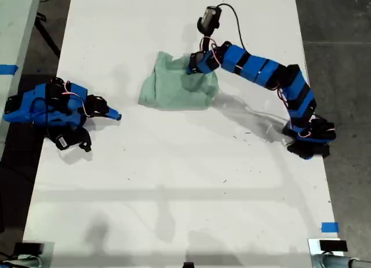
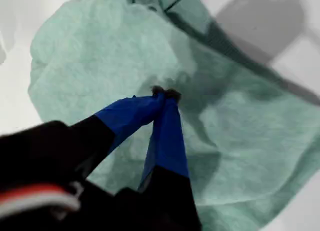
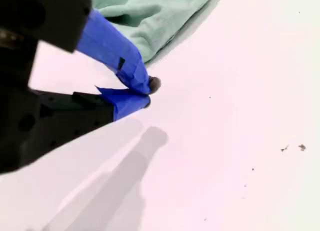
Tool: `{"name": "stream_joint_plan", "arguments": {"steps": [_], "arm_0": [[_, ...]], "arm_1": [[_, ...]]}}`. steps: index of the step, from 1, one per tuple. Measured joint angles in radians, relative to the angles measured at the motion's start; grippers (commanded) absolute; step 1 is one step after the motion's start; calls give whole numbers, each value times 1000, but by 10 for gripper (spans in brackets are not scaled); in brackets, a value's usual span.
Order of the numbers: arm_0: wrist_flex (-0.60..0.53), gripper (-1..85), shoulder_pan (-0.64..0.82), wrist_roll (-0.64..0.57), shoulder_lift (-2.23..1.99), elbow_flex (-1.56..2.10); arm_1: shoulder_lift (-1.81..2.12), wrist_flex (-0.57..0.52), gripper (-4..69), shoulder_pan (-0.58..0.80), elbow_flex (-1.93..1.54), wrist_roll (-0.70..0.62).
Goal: Fold t-shirt
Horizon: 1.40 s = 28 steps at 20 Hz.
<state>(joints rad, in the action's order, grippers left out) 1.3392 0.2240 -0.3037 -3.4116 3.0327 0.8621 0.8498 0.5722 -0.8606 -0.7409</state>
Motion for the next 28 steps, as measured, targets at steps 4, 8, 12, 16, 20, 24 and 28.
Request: {"name": "stream_joint_plan", "arguments": {"steps": [4,8,12,16,20,24,28], "arm_0": [[0,9,-55,0,-2,0],[12,10,-49,0,-2,0],[12,10,-35,0,-2,0],[12,10,-57,0,-3,0],[12,10,-55,0,-3,0],[12,10,-55,0,-3,0],[12,10,-55,0,-5,0]], "arm_1": [[-2,-147,-9,127,8,-49],[-9,-176,-9,221,8,-49],[210,101,-10,244,-74,-64],[716,318,-10,239,-531,-6],[1427,359,-10,179,-1212,218],[2036,383,-10,-21,-1815,549],[2514,402,1,-190,-2186,810]]}}
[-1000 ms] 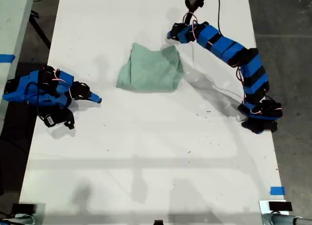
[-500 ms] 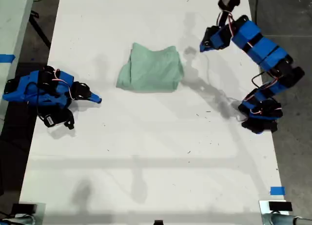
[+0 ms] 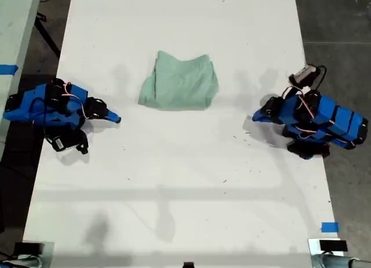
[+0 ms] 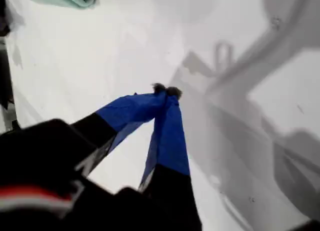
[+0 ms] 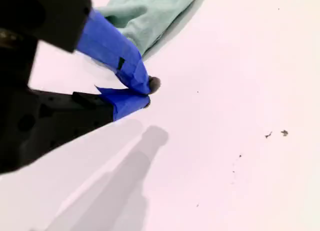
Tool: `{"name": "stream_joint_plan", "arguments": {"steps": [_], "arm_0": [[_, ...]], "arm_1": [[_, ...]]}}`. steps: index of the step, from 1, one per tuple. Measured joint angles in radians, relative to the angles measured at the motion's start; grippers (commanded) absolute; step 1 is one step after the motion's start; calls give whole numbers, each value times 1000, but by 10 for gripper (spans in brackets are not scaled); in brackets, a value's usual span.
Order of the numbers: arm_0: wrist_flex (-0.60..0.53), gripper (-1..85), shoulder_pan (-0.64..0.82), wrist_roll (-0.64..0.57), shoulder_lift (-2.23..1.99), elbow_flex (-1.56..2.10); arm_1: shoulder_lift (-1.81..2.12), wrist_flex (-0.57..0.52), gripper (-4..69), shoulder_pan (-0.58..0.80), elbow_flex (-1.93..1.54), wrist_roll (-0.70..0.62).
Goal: Fold t-shirt
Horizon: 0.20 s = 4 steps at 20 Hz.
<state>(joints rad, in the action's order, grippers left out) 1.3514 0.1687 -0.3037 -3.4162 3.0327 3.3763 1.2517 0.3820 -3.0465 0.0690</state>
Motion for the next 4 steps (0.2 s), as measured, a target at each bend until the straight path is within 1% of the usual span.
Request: {"name": "stream_joint_plan", "arguments": {"steps": [1,2,3,4], "arm_0": [[0,10,0,0,0,0],[0,10,0,0,0,0],[0,10,0,0,0,0],[0,10,0,0,0,0]], "arm_1": [[12,-3,1,-6,-11,46],[38,-3,1,2,-17,28],[51,-3,1,-5,-18,-41],[43,-3,-1,-6,-20,-163]]}}
